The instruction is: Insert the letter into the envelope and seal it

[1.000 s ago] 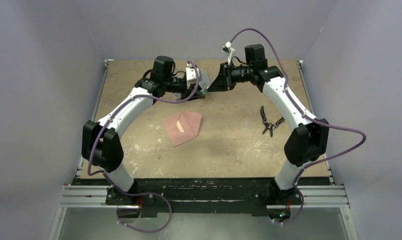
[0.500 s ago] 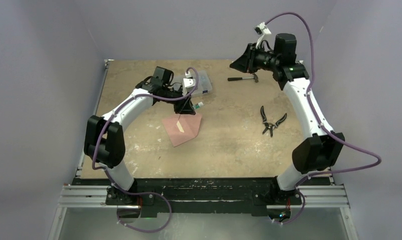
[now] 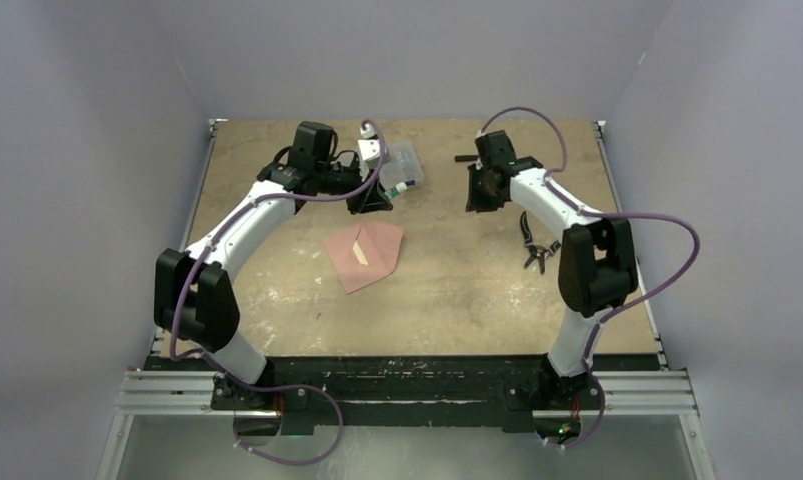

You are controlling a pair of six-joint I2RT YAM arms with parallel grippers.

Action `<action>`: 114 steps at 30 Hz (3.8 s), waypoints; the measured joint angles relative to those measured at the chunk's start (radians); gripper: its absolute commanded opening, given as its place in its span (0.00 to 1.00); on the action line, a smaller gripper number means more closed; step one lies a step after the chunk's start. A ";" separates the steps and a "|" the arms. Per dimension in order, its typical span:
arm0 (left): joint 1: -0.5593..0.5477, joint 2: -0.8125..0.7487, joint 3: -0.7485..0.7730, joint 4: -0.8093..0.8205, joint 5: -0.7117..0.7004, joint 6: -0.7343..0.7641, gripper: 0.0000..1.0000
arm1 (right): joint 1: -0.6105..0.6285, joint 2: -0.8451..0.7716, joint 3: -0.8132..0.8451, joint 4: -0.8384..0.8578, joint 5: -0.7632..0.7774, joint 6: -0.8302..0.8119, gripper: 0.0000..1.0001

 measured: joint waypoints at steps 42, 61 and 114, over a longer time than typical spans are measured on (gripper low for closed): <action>0.000 -0.084 -0.101 0.178 -0.010 -0.208 0.00 | 0.079 0.108 -0.137 0.006 0.129 0.052 0.73; -0.008 -0.159 -0.278 0.872 -0.167 -0.900 0.00 | 0.079 -0.541 -0.196 0.595 -0.311 0.259 0.95; 0.000 -0.150 -0.201 0.948 0.031 -1.145 0.00 | 0.179 -0.231 0.040 0.729 -0.808 0.208 0.12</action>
